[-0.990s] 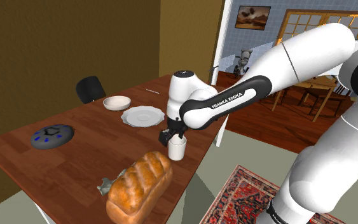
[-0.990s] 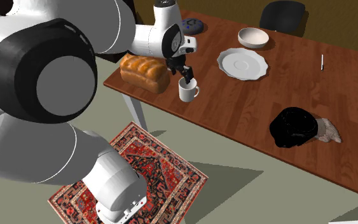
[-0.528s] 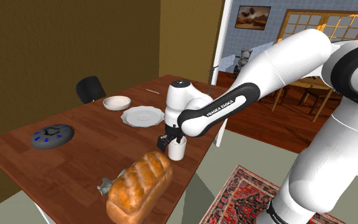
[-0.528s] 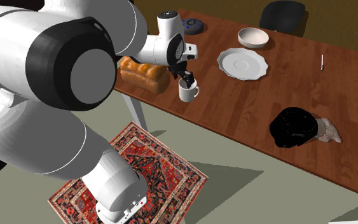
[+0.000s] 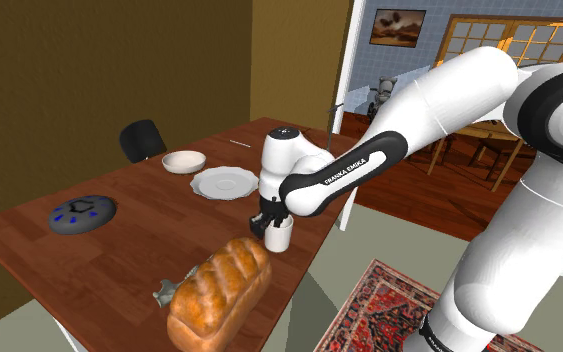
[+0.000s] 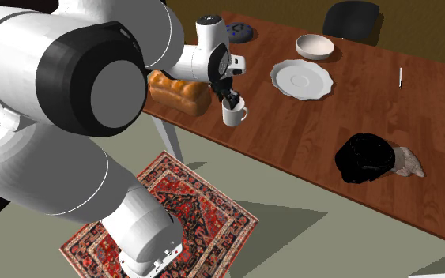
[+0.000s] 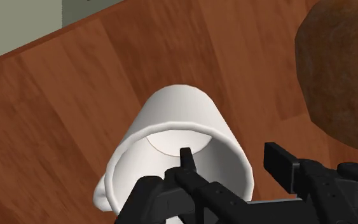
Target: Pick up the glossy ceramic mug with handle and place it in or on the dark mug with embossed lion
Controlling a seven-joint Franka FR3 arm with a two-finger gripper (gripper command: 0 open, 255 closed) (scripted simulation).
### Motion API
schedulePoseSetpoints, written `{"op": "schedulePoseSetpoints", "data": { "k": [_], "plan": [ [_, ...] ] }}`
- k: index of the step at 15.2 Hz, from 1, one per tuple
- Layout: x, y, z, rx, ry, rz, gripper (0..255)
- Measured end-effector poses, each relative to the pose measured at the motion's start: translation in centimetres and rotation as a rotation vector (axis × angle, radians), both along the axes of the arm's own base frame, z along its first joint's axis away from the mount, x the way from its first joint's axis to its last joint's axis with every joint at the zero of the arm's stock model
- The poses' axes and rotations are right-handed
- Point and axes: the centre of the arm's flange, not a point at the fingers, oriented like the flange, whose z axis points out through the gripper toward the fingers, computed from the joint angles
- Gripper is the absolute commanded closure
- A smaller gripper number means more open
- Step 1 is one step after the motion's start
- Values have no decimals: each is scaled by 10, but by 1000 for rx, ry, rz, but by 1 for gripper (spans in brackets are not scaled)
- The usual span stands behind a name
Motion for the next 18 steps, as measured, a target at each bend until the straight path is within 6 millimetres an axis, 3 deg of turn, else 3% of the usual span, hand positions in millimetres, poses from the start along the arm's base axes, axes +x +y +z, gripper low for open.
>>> {"op": "schedulePoseSetpoints", "data": {
  "k": [9, 18],
  "plan": [
    [0, 0, 0, 0, 0, 0, 255],
    [0, 0, 42, 0, 0, 0, 255]
  ]
}}
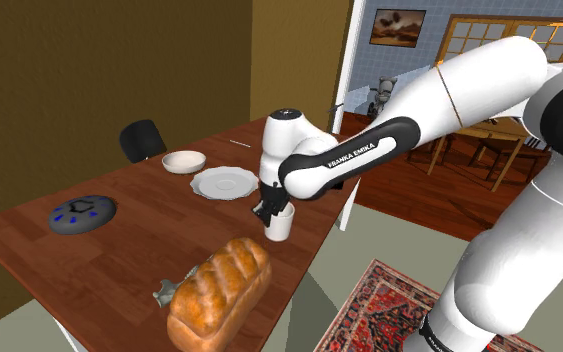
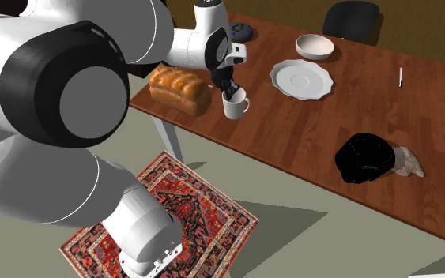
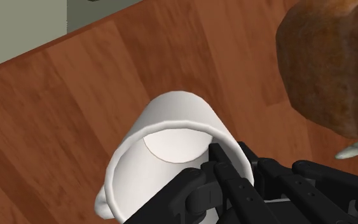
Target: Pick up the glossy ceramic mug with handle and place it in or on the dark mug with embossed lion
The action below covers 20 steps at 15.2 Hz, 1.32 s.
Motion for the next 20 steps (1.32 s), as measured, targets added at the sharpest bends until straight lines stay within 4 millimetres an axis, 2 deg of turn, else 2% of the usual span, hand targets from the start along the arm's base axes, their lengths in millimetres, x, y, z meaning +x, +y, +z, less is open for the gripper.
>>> {"op": "schedulePoseSetpoints", "data": {
  "k": [20],
  "plan": [
    [-1, 0, 107, 0, 0, 0, 255]
  ]
}}
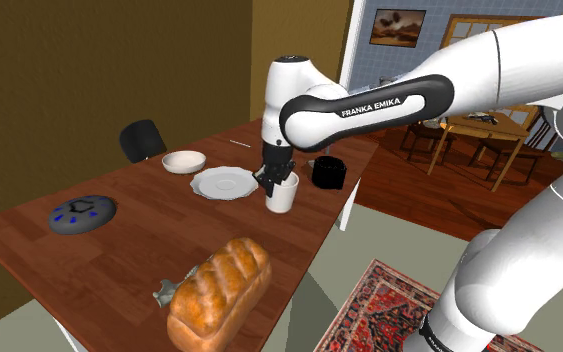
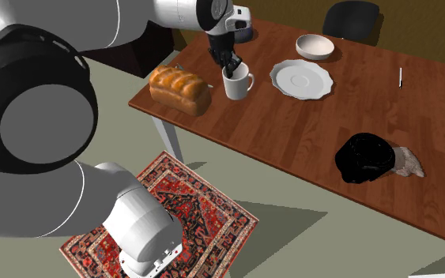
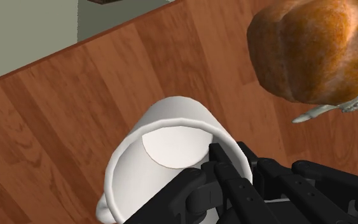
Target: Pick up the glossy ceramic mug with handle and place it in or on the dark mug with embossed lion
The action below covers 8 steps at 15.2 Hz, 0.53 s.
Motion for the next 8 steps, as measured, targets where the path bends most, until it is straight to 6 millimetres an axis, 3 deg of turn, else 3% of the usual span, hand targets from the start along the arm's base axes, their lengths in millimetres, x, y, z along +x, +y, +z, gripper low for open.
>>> {"op": "schedulePoseSetpoints", "data": {
  "k": [8],
  "plan": [
    [1, 0, 39, 0, 0, 0, 255]
  ]
}}
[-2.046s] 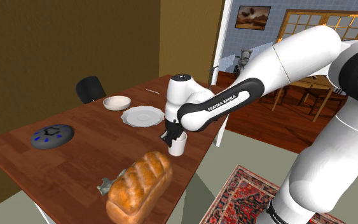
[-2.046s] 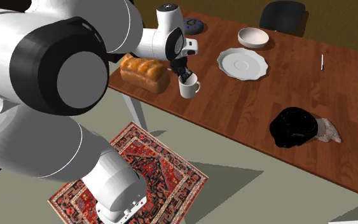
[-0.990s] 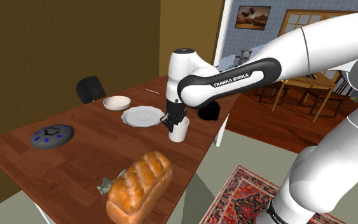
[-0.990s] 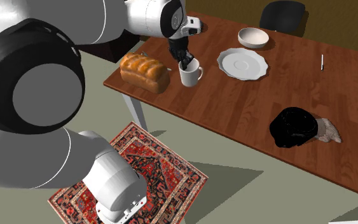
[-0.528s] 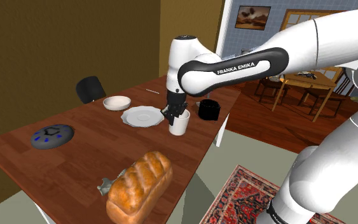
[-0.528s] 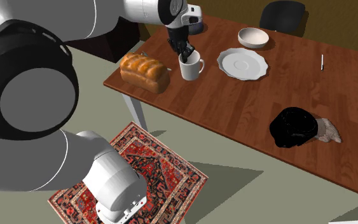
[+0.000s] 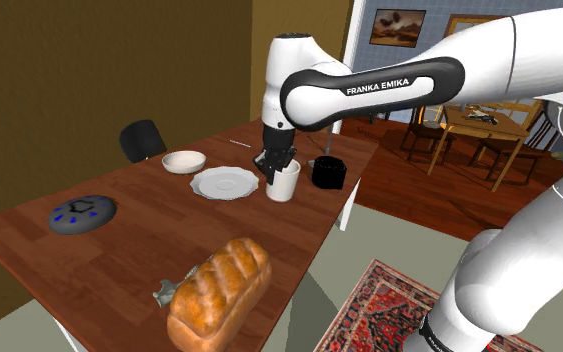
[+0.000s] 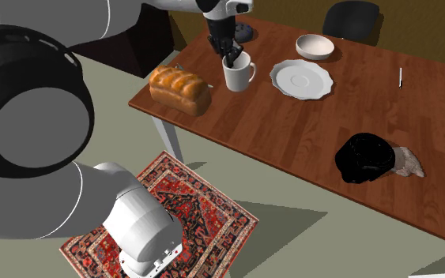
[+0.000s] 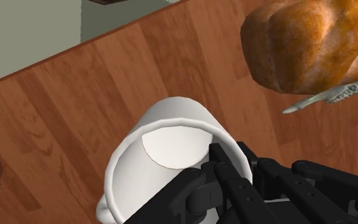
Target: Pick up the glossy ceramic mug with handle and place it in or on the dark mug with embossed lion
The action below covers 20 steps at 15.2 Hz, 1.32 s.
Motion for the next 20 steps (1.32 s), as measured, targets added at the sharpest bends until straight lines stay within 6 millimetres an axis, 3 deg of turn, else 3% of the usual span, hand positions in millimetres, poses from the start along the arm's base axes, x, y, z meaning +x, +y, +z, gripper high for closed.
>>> {"op": "schedulePoseSetpoints", "data": {
  "k": [2, 9, 20],
  "plan": [
    [2, -15, 5, 0, 0, -1, 255],
    [17, -101, 9, 1, 1, -1, 255],
    [46, -246, 15, 1, 1, -2, 255]
  ]
}}
